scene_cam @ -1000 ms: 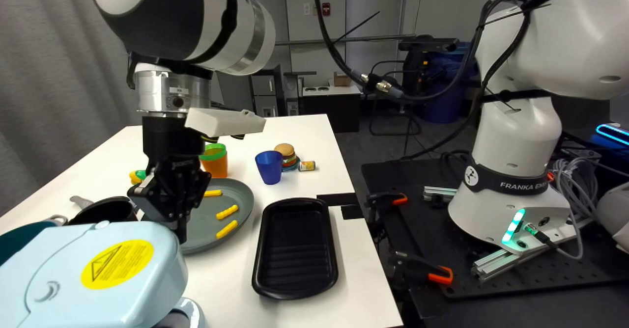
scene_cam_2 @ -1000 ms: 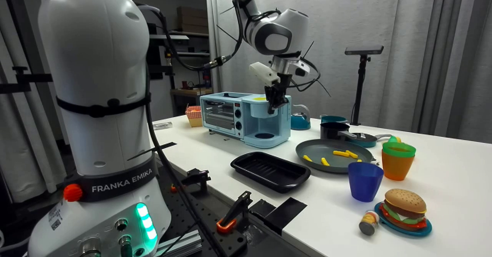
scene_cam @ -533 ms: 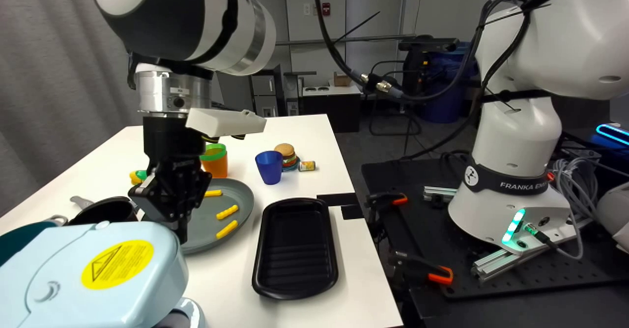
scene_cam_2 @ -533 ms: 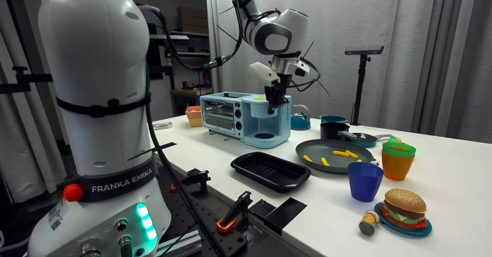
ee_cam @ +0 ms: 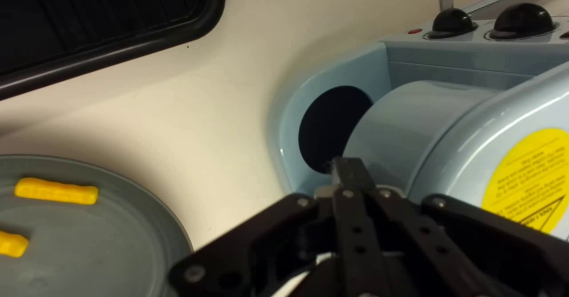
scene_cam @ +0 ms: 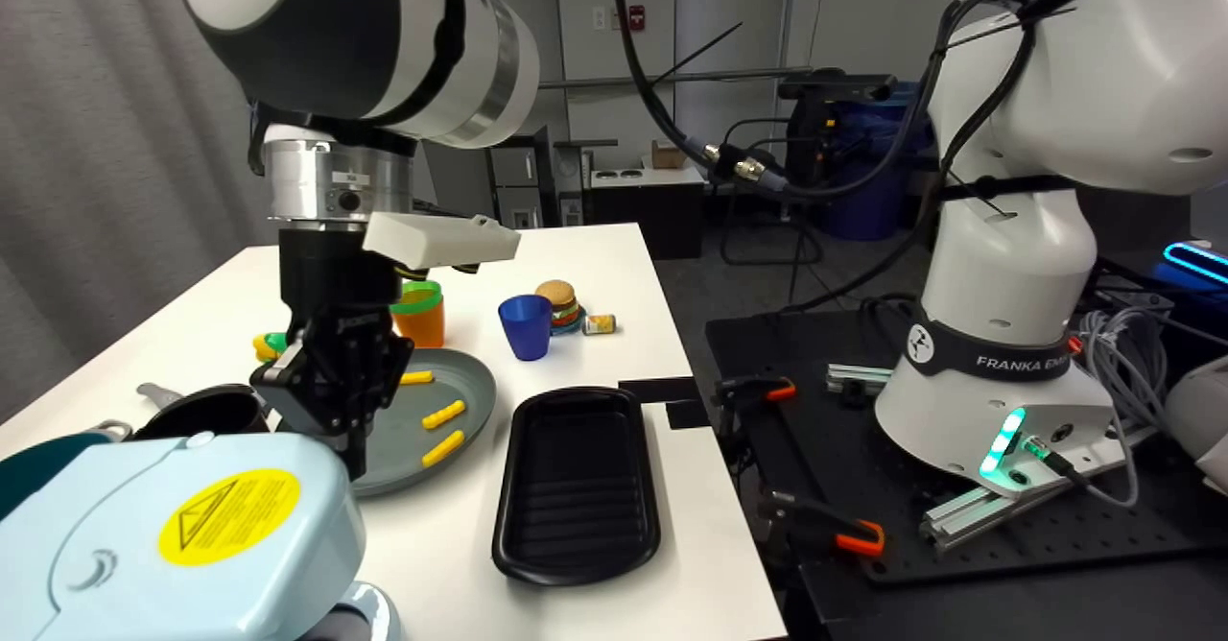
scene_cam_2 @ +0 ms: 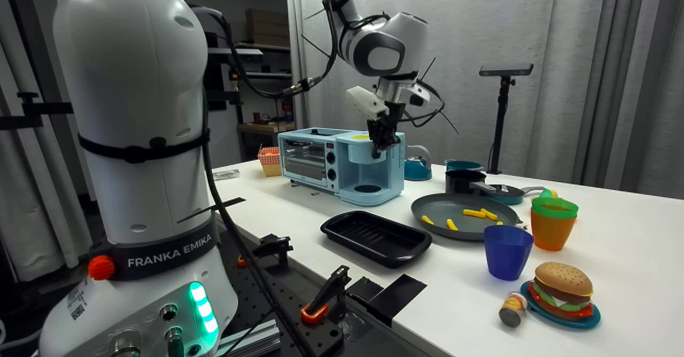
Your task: Press the button on the coffee maker and close the cup filter afterward
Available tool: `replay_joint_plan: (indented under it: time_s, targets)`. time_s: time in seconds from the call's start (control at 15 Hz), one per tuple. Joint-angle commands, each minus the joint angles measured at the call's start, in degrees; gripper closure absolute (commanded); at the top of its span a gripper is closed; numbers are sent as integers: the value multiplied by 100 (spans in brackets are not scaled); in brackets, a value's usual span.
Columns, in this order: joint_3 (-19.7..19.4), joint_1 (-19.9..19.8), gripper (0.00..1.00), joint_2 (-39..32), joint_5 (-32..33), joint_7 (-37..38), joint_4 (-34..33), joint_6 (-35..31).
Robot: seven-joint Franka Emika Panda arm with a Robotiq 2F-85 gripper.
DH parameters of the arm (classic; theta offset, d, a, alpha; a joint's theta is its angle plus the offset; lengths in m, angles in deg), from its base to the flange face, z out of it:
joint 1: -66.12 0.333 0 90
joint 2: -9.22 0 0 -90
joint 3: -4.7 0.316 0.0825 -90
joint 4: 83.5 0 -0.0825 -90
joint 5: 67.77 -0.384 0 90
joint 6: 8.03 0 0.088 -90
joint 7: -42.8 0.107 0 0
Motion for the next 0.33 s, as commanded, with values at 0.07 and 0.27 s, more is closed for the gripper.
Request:
replay_joint_plan:
  time_s: [0.07, 0.27]
  targets:
    - [42, 84, 100, 117, -186, -50, 94, -27]
    - [42, 106, 100, 109, -174, 22, 97, -50]
